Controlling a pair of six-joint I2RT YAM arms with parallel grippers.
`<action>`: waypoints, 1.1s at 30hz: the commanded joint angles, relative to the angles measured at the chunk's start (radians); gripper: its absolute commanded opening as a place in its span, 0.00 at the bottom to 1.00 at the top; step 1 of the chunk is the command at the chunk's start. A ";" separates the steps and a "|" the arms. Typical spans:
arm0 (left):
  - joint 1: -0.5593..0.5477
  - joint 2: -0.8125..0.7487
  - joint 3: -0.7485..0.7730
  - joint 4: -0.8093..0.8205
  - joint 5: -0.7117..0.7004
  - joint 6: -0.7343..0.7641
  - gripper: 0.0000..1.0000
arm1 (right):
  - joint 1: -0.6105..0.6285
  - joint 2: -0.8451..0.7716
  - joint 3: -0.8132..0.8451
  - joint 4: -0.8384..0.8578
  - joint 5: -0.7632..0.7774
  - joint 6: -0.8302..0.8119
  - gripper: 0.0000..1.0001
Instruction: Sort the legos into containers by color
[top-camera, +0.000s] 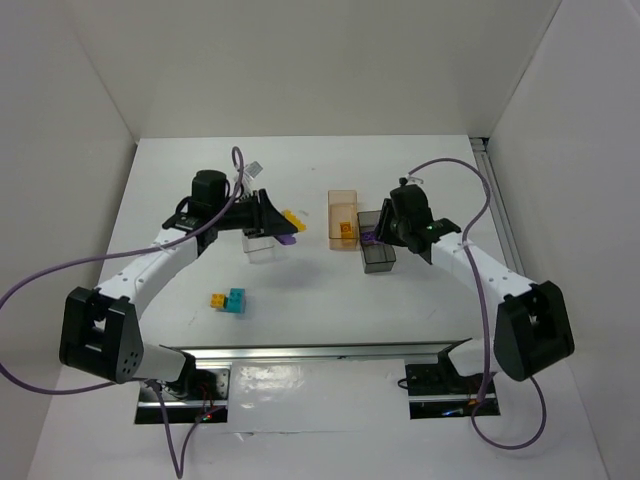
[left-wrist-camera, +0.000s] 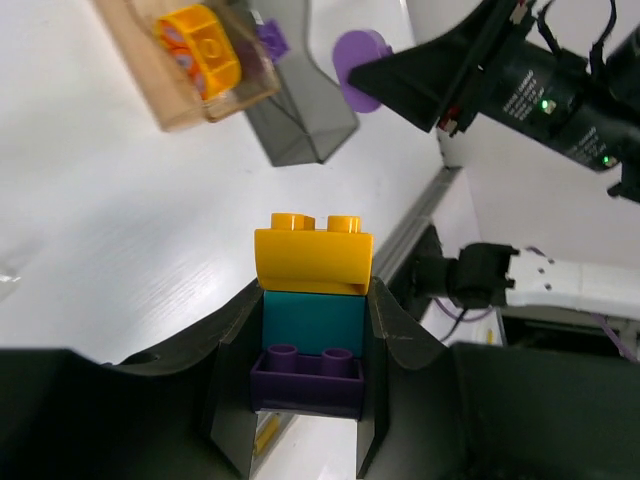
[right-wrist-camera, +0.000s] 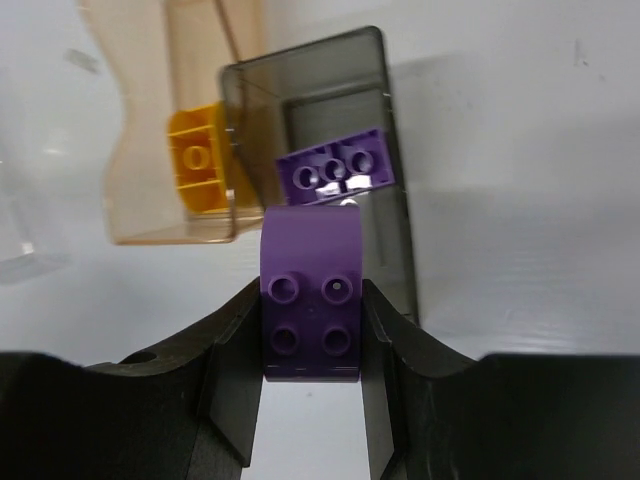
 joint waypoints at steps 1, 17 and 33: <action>-0.003 0.002 0.061 -0.151 -0.138 0.044 0.00 | 0.020 0.050 0.046 -0.021 0.134 -0.024 0.19; -0.022 0.039 0.108 -0.140 0.029 0.138 0.00 | 0.079 0.098 0.127 -0.030 0.147 -0.033 0.67; -0.049 -0.131 0.028 -0.028 0.352 0.297 0.00 | 0.097 -0.214 0.087 0.141 -0.562 -0.139 0.85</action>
